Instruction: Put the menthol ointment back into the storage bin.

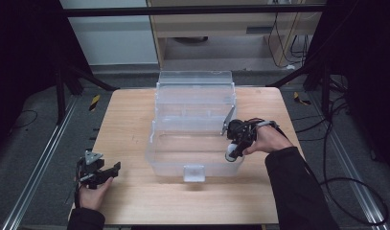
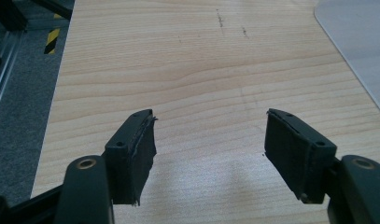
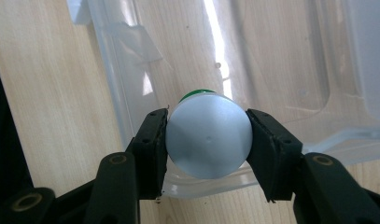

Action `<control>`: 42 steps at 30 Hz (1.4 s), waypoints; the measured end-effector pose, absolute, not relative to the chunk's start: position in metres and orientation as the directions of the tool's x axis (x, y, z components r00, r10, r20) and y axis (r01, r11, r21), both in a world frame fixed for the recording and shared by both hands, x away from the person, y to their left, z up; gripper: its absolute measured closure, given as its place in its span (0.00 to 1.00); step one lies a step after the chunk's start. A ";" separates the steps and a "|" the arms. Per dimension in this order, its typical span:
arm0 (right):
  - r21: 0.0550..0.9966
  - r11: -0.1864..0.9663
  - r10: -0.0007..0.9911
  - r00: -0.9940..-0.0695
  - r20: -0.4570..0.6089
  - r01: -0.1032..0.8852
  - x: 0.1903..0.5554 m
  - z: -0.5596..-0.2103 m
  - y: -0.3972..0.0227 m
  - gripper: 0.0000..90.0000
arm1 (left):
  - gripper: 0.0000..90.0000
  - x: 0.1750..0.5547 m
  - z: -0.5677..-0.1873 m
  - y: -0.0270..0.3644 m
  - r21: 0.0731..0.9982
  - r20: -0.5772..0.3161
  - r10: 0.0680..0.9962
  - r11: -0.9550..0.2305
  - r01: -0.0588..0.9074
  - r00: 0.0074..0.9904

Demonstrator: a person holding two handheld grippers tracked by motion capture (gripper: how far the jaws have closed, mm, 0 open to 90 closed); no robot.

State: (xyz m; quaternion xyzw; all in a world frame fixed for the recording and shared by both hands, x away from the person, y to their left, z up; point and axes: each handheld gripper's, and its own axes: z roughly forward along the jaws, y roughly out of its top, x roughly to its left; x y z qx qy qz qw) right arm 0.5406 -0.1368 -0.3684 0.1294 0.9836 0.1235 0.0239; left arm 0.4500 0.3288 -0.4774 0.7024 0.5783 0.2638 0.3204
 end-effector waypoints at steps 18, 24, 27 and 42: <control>0.219 0.944 0.254 -0.967 0.000 0.248 0.541 -0.399 -0.141 0.56 | 0.37 0.450 -0.478 0.328 0.755 0.000 0.981 -0.127 0.643 0.193; 0.223 0.943 0.253 -0.968 0.006 0.248 0.540 -0.404 -0.141 0.56 | 0.37 0.450 -0.478 0.329 0.755 0.001 0.981 -0.127 0.644 0.193; 0.218 0.943 0.256 -0.967 0.008 0.252 0.540 -0.404 -0.141 0.56 | 0.37 0.450 -0.478 0.329 0.755 0.001 0.981 -0.128 0.643 0.194; 0.225 0.939 0.269 -0.963 -0.003 0.262 0.538 -0.403 -0.141 0.54 | 0.37 0.450 -0.478 0.329 0.755 0.000 0.981 -0.126 0.643 0.193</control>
